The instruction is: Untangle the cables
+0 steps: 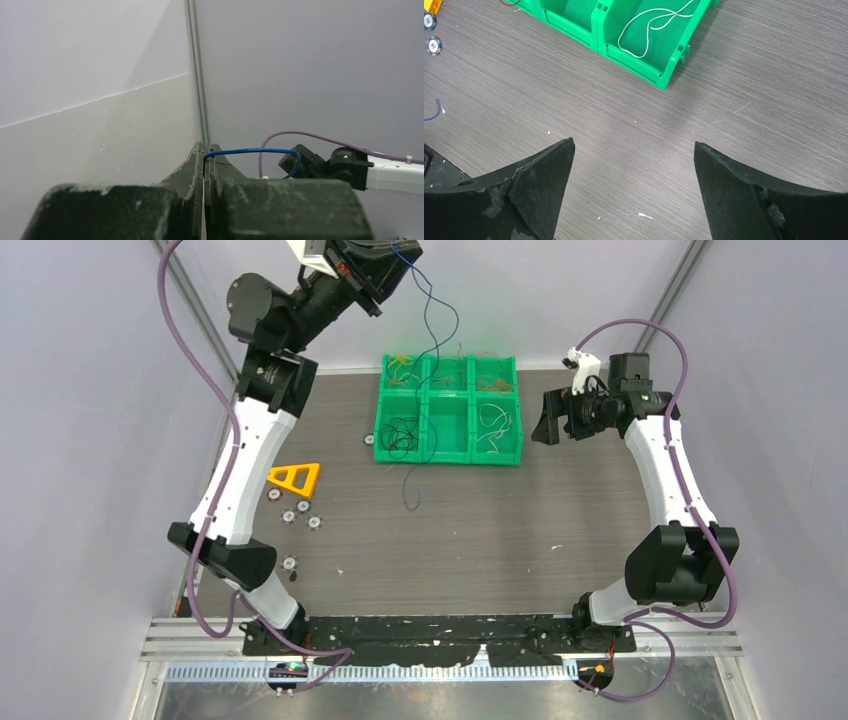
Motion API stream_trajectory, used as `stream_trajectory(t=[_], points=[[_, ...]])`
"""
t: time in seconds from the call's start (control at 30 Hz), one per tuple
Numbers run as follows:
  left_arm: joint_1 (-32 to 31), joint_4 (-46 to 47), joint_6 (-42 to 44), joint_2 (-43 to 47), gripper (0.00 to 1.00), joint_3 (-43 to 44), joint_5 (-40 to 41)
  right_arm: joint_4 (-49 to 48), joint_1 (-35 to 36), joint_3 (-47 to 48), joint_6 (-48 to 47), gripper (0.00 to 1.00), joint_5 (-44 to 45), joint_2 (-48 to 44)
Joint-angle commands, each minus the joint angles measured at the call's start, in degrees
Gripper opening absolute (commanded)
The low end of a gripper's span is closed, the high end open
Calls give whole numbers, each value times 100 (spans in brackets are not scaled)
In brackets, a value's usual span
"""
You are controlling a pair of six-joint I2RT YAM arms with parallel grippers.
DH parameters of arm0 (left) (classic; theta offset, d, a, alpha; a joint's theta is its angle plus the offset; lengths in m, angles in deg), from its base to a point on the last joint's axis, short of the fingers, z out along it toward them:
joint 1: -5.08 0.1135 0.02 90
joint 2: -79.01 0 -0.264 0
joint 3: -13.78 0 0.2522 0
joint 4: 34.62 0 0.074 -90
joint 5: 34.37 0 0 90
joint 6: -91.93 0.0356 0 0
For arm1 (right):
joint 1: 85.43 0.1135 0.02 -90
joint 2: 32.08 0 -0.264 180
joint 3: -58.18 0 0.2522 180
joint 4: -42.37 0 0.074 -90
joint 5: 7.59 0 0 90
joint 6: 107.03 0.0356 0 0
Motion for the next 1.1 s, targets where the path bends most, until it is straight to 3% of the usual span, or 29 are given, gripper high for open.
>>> stream_trajectory(t=[0.0, 0.4, 0.57, 0.77, 0.97, 1.07], points=[[-5, 382, 246, -356, 0, 149, 302, -144, -36, -4, 93, 95, -103, -159], [-9, 597, 1205, -1731, 0, 806, 636, -201, -49, -141, 90, 95, 4, -134], [-94, 802, 1347, -1842, 0, -290, 504, -193, -68, -133, 100, 95, 41, -54], [-254, 888, 316, -1867, 0, -1548, 274, -189, -103, -101, 45, 95, 96, 28], [-391, 530, -418, -2029, 0, -2092, 200, -189, -124, -129, 49, 95, 29, 121], [-392, 487, -520, -1969, 0, -2304, 545, -189, -132, -115, 41, 95, 20, 150]])
